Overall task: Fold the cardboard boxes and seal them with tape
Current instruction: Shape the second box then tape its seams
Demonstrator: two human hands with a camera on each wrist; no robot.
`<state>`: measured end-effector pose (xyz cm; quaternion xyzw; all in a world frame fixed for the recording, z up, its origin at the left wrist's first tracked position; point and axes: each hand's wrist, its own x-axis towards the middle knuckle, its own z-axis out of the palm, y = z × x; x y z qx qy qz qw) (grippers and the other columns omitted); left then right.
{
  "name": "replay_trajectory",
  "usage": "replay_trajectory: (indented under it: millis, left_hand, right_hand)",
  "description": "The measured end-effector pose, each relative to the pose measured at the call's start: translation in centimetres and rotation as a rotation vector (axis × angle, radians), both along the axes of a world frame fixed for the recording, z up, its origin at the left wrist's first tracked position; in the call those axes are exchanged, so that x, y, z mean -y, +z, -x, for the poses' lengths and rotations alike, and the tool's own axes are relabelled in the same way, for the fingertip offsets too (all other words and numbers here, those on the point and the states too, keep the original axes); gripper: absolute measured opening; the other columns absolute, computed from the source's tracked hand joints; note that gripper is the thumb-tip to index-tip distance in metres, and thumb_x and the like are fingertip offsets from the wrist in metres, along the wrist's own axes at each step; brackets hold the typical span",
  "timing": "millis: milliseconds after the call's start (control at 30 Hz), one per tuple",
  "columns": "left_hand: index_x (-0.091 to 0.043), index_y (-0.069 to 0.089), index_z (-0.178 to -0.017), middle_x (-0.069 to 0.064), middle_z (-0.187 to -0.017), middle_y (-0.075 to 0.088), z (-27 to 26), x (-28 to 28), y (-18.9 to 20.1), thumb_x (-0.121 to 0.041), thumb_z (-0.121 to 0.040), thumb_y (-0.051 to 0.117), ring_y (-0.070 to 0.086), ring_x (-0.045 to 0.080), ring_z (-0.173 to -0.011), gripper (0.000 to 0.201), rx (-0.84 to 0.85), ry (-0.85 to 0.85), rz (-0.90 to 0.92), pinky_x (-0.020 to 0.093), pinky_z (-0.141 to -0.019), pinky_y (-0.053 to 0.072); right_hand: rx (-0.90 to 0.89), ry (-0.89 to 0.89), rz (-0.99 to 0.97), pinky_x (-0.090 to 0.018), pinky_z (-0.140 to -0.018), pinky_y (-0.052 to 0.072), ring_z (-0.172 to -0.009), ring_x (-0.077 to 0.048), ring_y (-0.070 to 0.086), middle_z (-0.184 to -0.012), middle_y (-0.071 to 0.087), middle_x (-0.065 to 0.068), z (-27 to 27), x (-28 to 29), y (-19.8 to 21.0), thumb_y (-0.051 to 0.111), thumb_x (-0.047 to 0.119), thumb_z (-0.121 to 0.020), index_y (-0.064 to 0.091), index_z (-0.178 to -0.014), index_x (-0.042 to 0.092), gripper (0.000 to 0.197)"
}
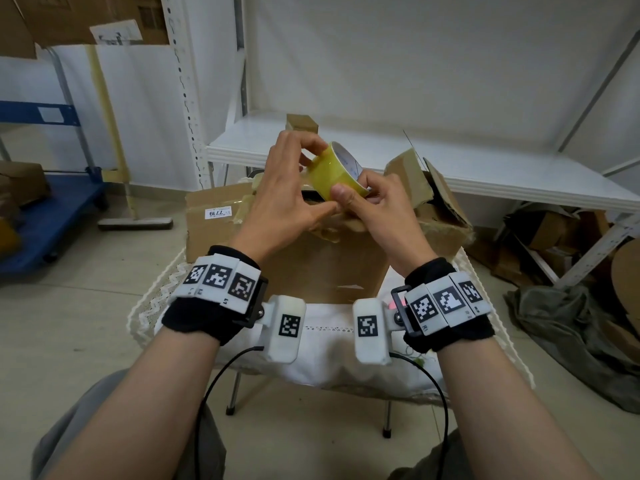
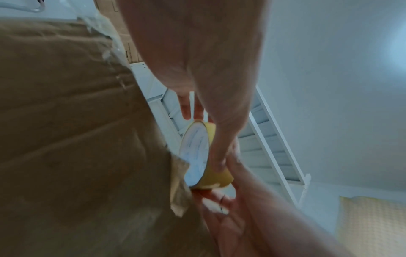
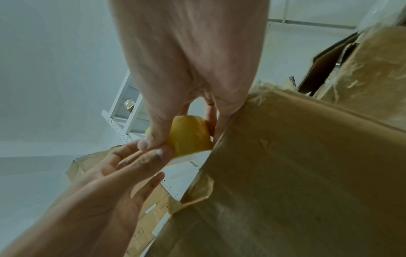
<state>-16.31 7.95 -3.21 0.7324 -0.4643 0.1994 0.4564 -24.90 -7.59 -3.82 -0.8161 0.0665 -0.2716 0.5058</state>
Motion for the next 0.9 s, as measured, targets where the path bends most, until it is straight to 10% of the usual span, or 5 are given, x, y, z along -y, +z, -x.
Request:
replay_trajectory:
  millis: [233, 900]
  left_hand:
    - [-0.011, 0.078, -0.104, 0.002, -0.101, 0.073, -0.8, -2.1, 0.8, -0.018, -0.086, 0.077, 0.068, 0.007, -0.089, 0.019, 0.019, 0.08, 0.209, 0.02, -0.081, 0.056]
    - [-0.011, 0.074, -0.089, -0.006, -0.086, 0.068, -1.0, -2.6, 0.5, -0.015, -0.083, 0.078, 0.062, 0.004, -0.077, 0.008, 0.11, 0.145, 0.117, 0.009, -0.074, 0.05]
  right_hand:
    - [0.019, -0.007, -0.018, -0.034, -0.088, 0.06, -0.106, -0.018, 0.064, -0.119, 0.047, -0.007, 0.0, -0.4, 0.0, 0.084, 0.043, -0.076, 0.061, -0.081, 0.006, 0.044]
    - [0.005, 0.014, 0.018, -0.031, -0.092, 0.058, -0.11, -0.018, 0.063, -0.116, 0.047, -0.005, 0.1, -0.8, 0.2, 0.088, 0.035, -0.073, 0.064, -0.079, 0.014, 0.033]
